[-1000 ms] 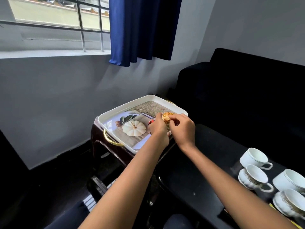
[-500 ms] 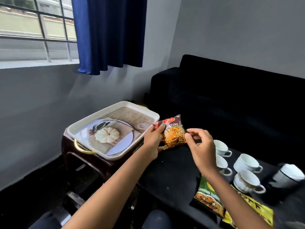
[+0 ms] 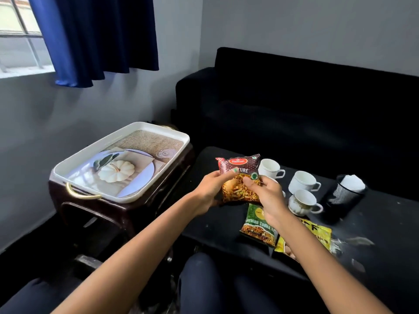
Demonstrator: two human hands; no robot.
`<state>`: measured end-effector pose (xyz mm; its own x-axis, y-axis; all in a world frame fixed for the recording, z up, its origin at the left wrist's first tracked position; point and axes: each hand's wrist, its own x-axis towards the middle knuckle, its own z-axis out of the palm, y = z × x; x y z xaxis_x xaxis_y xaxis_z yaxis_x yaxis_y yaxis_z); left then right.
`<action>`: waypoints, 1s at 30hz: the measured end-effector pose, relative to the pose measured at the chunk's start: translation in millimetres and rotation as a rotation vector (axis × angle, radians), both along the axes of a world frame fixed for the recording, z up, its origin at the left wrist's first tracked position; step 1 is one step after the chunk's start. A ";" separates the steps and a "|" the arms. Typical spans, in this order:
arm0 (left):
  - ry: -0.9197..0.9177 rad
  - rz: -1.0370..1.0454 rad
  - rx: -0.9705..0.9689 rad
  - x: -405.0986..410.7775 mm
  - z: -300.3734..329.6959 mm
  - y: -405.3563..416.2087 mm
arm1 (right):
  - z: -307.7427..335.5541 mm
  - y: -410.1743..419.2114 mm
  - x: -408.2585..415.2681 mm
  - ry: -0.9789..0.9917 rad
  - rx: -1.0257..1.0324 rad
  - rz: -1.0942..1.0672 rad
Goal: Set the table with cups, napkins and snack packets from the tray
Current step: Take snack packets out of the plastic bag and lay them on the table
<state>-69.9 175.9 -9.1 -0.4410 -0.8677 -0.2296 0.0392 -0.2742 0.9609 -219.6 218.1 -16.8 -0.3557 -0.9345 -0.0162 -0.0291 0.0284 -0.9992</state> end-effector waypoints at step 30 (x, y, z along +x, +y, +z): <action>-0.026 0.022 -0.009 -132.6 -36.9 95.9 | -18.8 115.5 -117.3 -0.297 0.051 -0.267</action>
